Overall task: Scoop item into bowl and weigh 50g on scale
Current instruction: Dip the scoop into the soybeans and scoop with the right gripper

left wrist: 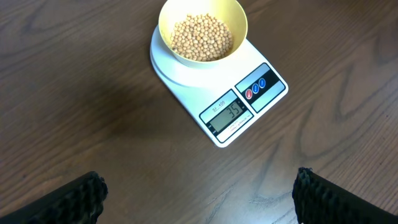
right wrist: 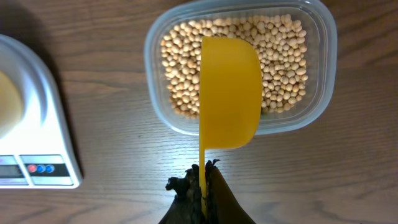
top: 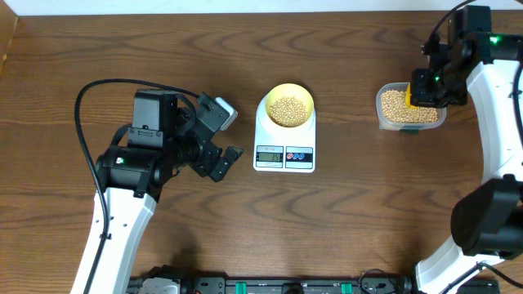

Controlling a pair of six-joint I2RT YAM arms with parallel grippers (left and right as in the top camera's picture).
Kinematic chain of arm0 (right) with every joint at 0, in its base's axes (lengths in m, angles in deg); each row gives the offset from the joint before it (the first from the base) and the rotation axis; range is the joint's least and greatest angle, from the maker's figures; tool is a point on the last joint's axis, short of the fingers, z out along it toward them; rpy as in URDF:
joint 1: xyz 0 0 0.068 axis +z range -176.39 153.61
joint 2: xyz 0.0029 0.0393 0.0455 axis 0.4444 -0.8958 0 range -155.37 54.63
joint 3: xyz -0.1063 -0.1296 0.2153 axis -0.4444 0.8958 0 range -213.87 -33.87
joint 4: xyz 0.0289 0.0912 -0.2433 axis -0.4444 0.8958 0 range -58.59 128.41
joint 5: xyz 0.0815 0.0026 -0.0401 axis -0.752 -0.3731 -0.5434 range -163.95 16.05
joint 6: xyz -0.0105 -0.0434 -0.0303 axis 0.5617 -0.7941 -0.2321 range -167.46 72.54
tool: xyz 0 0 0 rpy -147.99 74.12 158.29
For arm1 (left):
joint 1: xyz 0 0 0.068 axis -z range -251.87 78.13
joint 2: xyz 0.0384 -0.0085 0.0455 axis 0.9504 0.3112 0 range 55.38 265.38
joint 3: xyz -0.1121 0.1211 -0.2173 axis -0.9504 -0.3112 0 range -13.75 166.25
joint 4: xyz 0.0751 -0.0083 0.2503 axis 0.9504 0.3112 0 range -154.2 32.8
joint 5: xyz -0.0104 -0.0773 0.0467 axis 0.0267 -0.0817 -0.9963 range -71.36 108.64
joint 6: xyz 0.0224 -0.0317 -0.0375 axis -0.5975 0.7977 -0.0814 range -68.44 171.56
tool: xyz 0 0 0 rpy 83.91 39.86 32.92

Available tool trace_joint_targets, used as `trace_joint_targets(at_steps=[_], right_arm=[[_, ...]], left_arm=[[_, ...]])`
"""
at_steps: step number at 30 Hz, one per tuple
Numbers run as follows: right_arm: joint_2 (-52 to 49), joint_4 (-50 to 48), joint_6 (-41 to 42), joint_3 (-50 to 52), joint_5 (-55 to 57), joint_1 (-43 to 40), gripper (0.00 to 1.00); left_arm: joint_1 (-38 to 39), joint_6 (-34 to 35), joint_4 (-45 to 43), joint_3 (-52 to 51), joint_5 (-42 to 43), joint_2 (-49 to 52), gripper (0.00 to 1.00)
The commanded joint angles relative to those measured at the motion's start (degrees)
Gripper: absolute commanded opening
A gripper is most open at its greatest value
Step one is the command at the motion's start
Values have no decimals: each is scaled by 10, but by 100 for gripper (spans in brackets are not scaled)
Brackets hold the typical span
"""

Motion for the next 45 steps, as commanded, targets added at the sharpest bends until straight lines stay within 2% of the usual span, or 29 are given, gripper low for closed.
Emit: trace_joint_targets(at_steps=[1,16,28,34,39,45], right_arm=[[-10,-4,-7,-5,39,2,1],[-48,0,-97,-5,42,-6,1],[-99,-63,-127,-5,-73,-30,1],[-123,-64,-143,-5,-97,-40,1],[-130,-57,-159,-5,-182,-48,1],[-130,-22,-179,-5,-223,-63,1]], left_arm=[[-3,-9,1,-2,7,3,98],[-3,-9,1,-2,7,3,98],[-3,-9,1,-2,8,3,97],[-3,-9,1,-2,7,3,98],[-3,-9,1,-2,7,3,98],[-3,-10,1,-2,7,3,97]])
